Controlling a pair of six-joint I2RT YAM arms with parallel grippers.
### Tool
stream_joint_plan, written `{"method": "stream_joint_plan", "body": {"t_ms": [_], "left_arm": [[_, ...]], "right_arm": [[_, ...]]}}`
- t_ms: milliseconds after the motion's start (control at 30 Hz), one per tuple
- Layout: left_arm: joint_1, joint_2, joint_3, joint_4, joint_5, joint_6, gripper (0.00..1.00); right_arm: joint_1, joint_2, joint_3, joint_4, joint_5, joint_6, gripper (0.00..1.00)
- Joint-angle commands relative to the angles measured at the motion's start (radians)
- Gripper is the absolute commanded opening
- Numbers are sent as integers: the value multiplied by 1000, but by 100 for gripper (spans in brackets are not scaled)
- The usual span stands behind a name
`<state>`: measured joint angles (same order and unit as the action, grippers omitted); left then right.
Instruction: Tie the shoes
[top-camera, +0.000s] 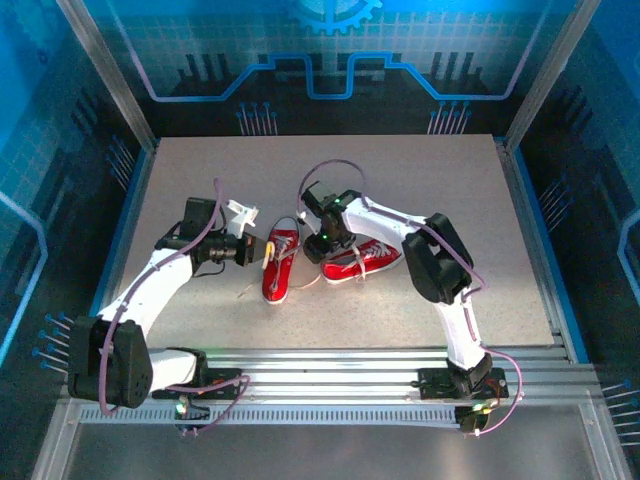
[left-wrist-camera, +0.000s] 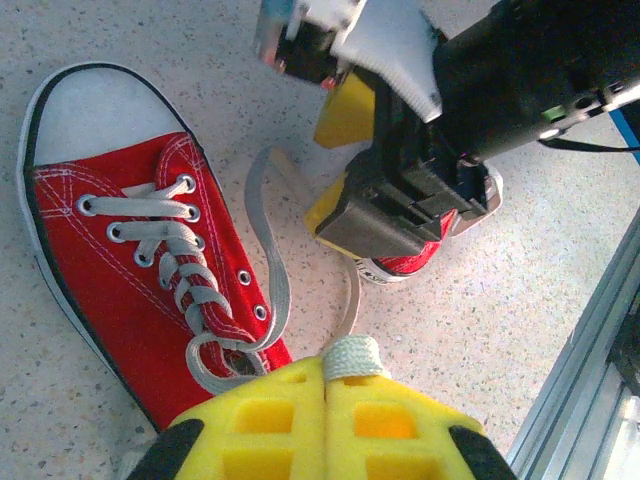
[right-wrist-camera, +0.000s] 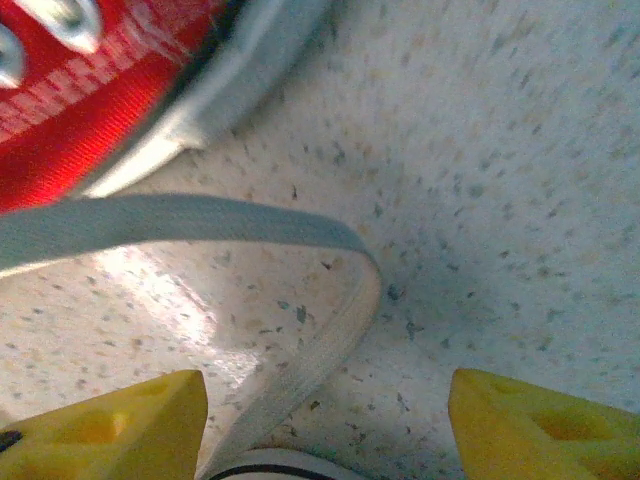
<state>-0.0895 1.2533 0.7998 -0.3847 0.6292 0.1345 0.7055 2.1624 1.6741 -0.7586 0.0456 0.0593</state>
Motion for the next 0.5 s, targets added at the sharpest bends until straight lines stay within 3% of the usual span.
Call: {"method": "stream_joint_plan", "body": {"t_ms": [0,100,300,467], "left_arm": [[7,19,21,-19,36,23,0],[7,24,21,-16,35,23,0],[7,29,21,-17,38,19,0],[7,23,20,-20,43,20,0]], "right_arm": [[-7,83,64,-104,-31,9,65],[-3,134,111,-148,-50,3,62],[-5,111,55,-198,-35,-45,14],[-37,-1,-105,-223,7,-79,7]]}}
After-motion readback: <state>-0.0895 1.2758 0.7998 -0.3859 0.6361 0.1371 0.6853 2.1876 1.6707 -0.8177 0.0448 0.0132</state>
